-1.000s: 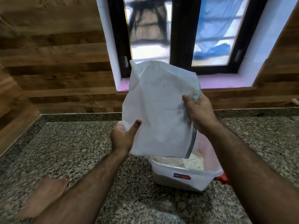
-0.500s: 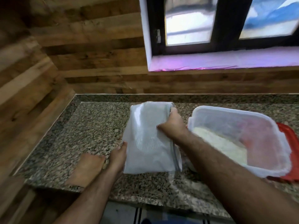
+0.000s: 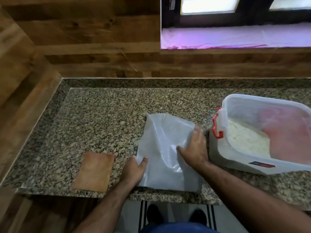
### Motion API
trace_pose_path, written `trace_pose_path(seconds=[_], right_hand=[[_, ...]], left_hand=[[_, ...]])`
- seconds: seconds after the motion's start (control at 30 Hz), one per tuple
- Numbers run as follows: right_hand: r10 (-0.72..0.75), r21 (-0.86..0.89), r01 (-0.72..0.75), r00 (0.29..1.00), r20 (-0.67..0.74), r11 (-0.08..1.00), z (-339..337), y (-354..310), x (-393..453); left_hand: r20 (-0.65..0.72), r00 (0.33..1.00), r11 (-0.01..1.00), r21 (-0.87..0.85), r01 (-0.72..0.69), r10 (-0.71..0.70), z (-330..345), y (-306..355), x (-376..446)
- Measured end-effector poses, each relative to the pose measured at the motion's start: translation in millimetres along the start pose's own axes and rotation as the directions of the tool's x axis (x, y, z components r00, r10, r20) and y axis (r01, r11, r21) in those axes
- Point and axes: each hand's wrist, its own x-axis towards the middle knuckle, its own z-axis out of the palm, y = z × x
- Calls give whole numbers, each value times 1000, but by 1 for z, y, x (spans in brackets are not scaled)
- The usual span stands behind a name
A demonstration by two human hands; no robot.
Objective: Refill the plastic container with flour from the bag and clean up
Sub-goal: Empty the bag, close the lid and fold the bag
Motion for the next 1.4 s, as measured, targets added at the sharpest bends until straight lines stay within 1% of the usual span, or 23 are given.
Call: trace_pose_path(seconds=[0.07, 0.1, 0.17, 0.2, 0.23, 0.3, 0.37, 0.43, 0.5, 0.63, 0.67, 0.73, 0.8, 0.87, 0.97, 1.03, 1.1, 1.17, 1.2, 1.27, 1.3, 1.33, 1.4], right_hand=[[-170, -171, 160, 985, -43, 972, 12, 0, -10], [-272, -212, 262, 962, -20, 941, 19, -1, -16], [-448, -248, 468, 884, 136, 848, 36, -5, -26], [-497, -267, 545, 837, 228, 795, 47, -4, -30], [-517, -284, 593, 801, 302, 753, 57, -4, -32], [-516, -300, 622, 775, 364, 723, 73, -4, -35], [-493, -301, 620, 771, 403, 724, 85, -2, -33], [-464, -313, 619, 765, 446, 720, 94, 1, -30], [-435, -329, 610, 768, 469, 721, 101, 5, -28], [-391, -345, 574, 790, 472, 743, 105, 14, -29], [-376, -358, 560, 800, 467, 747, 105, 14, -30], [-331, -377, 519, 824, 459, 767, 103, 12, -30], [-291, -395, 485, 841, 457, 781, 100, 9, -32], [-243, -412, 434, 865, 440, 801, 100, 8, -34], [-137, -437, 311, 913, 385, 844, 99, 7, -38], [-117, -427, 304, 904, 412, 852, 96, 6, -38], [-117, -409, 326, 881, 459, 852, 87, 6, -34], [-126, -393, 336, 873, 471, 856, 68, 0, -26], [-157, -393, 354, 879, 451, 849, 54, -4, -23], [-308, -396, 437, 885, 350, 807, 22, -17, -21], [-384, -396, 471, 880, 282, 788, 5, -22, -22], [-452, -390, 497, 867, 208, 775, -16, -28, -24], [-554, -365, 532, 831, 53, 764, -58, -37, -32]], left_hand=[[-50, 997, 992, 108, -60, 66, 1, -12, 2], [-94, 988, 981, 165, -105, 122, 1, -18, 2], [-191, 935, 945, 191, -264, 299, -2, -21, 1], [-205, 894, 912, 193, -361, 397, -6, -17, 3], [-187, 849, 865, 205, -458, 494, -10, -10, 7], [-73, 755, 743, 259, -617, 652, -16, 7, 27], [69, 693, 639, 330, -694, 717, -19, 30, 53], [208, 673, 539, 454, -709, 710, -18, 54, 80], [319, 680, 438, 572, -693, 660, -14, 68, 107], [418, 693, 287, 692, -662, 588, -5, 66, 140], [437, 695, 270, 699, -662, 571, -4, 62, 144], [456, 694, 278, 685, -673, 557, -3, 56, 152], [472, 676, 283, 659, -697, 565, -4, 55, 159], [522, 652, 269, 629, -730, 549, -8, 57, 163], [614, 623, 214, 608, -765, 484, -20, 62, 170], [665, 610, 173, 602, -779, 431, -30, 70, 172], [672, 611, 186, 595, -782, 420, -40, 80, 168], [619, 608, 275, 552, -787, 496, -48, 91, 156], [564, 610, 345, 511, -787, 557, -50, 96, 148], [394, 628, 512, 366, -777, 671, -54, 106, 127], [286, 634, 581, 255, -773, 719, -55, 114, 114], [171, 637, 623, 135, -771, 752, -55, 124, 100], [-26, 635, 633, -48, -772, 772, -56, 149, 68]])
